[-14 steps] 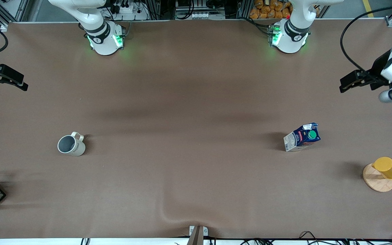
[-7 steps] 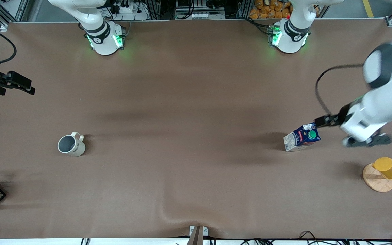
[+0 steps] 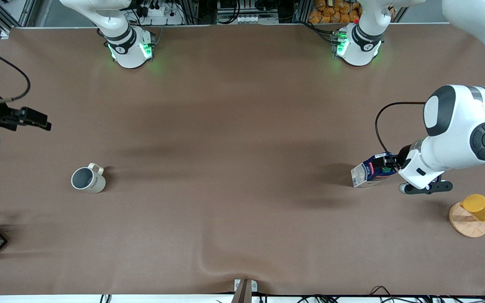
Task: Place milk next to cup
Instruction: 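Reach the left gripper to the milk carton while the right gripper reaches the mug, then grasp the milk carton with the left gripper while the right gripper grasps the mug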
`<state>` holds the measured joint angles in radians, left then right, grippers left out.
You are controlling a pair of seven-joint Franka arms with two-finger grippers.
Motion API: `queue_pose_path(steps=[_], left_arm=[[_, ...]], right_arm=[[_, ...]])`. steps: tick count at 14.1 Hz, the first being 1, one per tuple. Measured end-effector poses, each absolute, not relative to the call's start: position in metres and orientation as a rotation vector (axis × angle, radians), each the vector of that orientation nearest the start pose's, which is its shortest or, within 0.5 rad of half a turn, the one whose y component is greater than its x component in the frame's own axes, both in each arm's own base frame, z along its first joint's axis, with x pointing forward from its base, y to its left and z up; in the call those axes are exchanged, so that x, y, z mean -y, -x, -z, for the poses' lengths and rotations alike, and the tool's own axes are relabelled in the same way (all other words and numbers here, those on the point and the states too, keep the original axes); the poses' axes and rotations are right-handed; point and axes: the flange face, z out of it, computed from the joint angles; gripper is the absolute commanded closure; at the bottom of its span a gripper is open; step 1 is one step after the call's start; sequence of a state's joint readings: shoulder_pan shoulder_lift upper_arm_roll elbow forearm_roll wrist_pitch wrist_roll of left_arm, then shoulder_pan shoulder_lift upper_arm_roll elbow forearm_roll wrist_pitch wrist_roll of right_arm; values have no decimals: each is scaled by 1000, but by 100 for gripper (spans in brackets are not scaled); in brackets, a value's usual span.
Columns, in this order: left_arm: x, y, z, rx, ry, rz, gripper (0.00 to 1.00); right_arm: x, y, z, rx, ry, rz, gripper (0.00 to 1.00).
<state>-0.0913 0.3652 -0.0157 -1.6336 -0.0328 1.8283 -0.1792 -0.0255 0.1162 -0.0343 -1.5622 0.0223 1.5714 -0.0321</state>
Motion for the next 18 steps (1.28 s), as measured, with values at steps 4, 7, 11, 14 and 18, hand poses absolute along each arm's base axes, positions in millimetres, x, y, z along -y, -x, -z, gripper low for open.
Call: queue_pose_path(steps=[4, 7, 11, 14, 18], left_arm=[[67, -637, -377, 228, 3108, -306, 0], [67, -641, -364, 246, 3103, -301, 0], [67, -642, -355, 247, 3100, -313, 0], [66, -640, -347, 249, 3095, -336, 0], [66, -638, -343, 249, 3092, -349, 34]], right_arm=[[69, -604, -511, -40, 3111, -176, 0], [91, -618, -470, -38, 3111, -174, 0], [122, -636, -400, -43, 3108, -196, 0], [134, -646, -362, -47, 3112, -186, 0], [129, -650, -342, -34, 3108, -202, 0]])
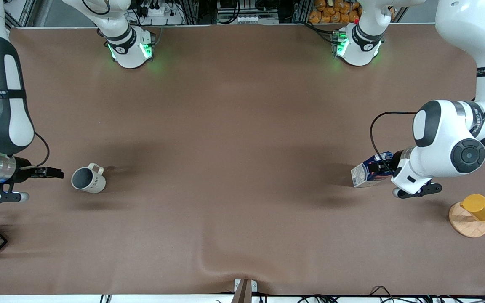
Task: Place milk next to cup
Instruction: 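Grasp the milk carton with the left gripper while the right gripper grasps the mug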
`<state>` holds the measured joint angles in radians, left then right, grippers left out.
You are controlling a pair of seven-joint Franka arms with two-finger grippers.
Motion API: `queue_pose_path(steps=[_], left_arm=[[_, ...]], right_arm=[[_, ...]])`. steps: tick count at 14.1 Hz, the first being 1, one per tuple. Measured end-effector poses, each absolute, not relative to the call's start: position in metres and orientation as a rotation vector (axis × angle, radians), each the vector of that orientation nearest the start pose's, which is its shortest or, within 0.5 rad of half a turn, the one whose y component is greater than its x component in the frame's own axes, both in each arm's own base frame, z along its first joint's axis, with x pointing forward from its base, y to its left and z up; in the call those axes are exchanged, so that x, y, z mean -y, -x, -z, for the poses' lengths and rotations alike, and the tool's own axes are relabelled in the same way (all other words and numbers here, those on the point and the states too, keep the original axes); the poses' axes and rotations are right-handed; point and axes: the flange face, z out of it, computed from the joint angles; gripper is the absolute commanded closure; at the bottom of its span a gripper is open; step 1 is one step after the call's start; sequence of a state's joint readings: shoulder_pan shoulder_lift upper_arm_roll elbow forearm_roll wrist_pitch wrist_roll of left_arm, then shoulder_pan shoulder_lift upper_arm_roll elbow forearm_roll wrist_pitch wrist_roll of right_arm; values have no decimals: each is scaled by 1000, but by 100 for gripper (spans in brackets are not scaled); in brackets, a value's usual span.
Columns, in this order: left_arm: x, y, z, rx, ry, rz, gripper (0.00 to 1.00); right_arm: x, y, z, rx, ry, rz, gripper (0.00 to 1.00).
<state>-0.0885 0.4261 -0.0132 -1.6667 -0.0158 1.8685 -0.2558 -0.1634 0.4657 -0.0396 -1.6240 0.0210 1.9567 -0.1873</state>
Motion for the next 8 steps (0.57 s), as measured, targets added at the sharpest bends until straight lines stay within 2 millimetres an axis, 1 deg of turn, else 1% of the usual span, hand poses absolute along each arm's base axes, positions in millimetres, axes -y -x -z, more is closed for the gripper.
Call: queue_pose_path(steps=[1, 3, 4, 7, 8], left_arm=[[66, -638, -343, 250, 3092, -349, 47], [66, -638, -343, 256, 3091, -349, 63], [66, -639, -343, 258, 3091, -348, 68], [67, -639, -344, 258, 3092, -345, 69], [67, -639, -344, 258, 3092, -344, 73]], right_arm=[[130, -650, -341, -34, 3108, -204, 0], [131, -652, -330, -36, 3107, -212, 0], [130, -652, -321, -35, 3105, -226, 0], [125, -651, -291, -23, 3102, -242, 0], [123, -650, -283, -19, 3101, -241, 0]])
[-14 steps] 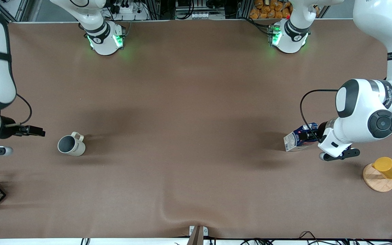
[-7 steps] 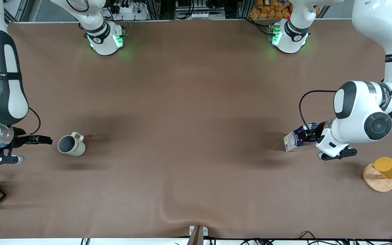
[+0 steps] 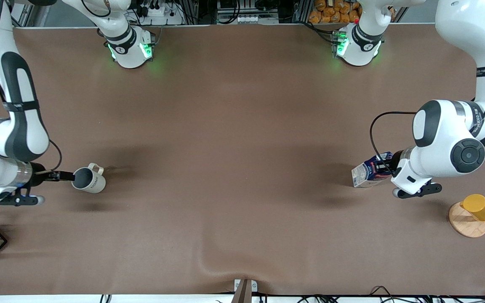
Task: Place milk next to cup
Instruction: 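Grasp the milk carton with the left gripper while the right gripper grasps the mug, then carry the mug and the milk carton toward the table middle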
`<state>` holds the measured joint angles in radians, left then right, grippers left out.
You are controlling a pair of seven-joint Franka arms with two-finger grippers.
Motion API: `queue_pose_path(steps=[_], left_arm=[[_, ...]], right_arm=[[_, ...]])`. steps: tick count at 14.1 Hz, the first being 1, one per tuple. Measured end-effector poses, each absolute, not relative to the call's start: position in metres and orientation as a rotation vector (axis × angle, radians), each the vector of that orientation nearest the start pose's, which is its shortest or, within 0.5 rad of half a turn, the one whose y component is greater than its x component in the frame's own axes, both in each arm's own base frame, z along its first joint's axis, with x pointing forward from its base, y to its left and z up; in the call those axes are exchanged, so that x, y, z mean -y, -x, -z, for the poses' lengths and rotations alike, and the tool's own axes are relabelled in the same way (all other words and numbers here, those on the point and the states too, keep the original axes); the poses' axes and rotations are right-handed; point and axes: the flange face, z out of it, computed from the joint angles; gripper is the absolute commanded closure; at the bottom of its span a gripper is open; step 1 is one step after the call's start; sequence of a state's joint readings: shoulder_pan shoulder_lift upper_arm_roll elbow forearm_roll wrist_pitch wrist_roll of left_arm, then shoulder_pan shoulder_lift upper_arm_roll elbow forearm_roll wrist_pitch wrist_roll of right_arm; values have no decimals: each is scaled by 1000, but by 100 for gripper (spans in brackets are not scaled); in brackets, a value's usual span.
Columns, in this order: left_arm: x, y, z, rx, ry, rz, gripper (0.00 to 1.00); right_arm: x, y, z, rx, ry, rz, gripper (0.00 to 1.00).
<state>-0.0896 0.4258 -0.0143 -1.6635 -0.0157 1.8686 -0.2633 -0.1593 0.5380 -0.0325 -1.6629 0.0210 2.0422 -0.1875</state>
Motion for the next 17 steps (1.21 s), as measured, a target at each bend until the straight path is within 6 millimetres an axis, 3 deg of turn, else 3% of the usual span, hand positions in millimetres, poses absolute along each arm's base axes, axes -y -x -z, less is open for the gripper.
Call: queue_pose_path(steps=[1, 3, 5, 8, 9, 13, 17], left_arm=[[68, -639, -345, 256, 3092, -342, 73], [70, -639, -347, 251, 3094, -335, 73], [71, -640, -350, 249, 3096, -328, 73], [71, -641, -357, 249, 3100, -310, 82], [70, -641, -360, 252, 3102, -302, 83], [69, -641, -369, 253, 3105, -285, 85], [73, -643, -385, 243, 3107, -283, 85]], right_arm=[[121, -649, -278, -15, 3101, -241, 10], [113, -648, -273, 4, 3099, -244, 48], [105, -647, -268, 21, 3096, -259, 78], [106, -646, -261, 20, 3095, -268, 84], [106, -646, -260, 19, 3095, -269, 92], [106, -646, -260, 19, 3096, -267, 100], [101, -647, -260, 30, 3094, -273, 100]])
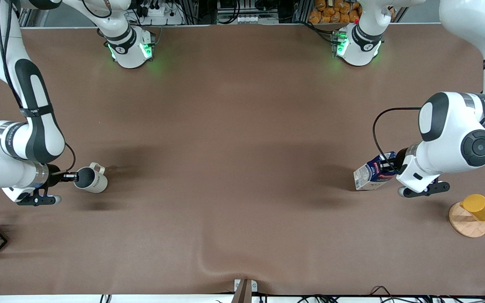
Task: Place milk next to cup
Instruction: 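Carry the mug and the milk carton toward the table middle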
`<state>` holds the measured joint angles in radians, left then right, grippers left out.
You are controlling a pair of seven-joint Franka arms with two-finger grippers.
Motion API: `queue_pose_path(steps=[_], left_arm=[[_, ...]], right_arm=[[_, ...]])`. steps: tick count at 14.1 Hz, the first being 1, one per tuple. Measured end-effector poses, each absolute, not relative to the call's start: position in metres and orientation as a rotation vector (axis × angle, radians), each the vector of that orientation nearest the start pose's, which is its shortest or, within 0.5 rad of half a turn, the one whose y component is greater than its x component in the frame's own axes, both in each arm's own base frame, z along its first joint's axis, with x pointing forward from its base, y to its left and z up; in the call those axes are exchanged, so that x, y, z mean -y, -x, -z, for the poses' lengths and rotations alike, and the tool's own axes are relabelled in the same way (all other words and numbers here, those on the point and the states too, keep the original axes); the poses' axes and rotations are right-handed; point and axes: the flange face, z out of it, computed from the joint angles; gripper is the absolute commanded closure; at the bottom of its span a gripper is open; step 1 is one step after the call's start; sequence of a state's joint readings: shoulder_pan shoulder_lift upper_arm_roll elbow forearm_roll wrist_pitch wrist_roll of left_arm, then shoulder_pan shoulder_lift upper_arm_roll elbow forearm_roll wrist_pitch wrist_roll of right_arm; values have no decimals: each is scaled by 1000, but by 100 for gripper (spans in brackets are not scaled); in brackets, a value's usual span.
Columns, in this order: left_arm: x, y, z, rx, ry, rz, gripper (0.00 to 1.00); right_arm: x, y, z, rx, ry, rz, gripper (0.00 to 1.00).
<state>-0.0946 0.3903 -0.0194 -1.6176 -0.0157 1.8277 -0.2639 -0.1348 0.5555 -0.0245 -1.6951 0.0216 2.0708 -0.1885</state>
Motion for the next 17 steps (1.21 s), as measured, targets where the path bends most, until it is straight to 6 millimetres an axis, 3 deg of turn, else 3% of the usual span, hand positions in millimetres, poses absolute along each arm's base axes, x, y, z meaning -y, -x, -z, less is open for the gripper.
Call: queue_pose_path(steps=[3, 7, 9, 11, 15, 17], left_arm=[[80, -643, -398, 228, 3111, -274, 85], [80, -642, -411, 227, 3116, -249, 85], [84, -640, -419, 217, 3120, -240, 85], [92, -636, -428, 193, 3125, -245, 85], [117, -623, -440, 126, 3127, -292, 85], [137, -614, -441, 116, 3119, -340, 85]], right_arm=[[74, -651, -273, -16, 3086, -359, 100], [14, -663, -319, -163, 3098, -447, 100], [-27, -662, -332, -261, 3101, -453, 100], [-84, -658, -340, -376, 3095, -444, 100], [-219, -637, -351, -610, 3006, -416, 100], [-272, -626, -351, -697, 2981, -362, 100]])
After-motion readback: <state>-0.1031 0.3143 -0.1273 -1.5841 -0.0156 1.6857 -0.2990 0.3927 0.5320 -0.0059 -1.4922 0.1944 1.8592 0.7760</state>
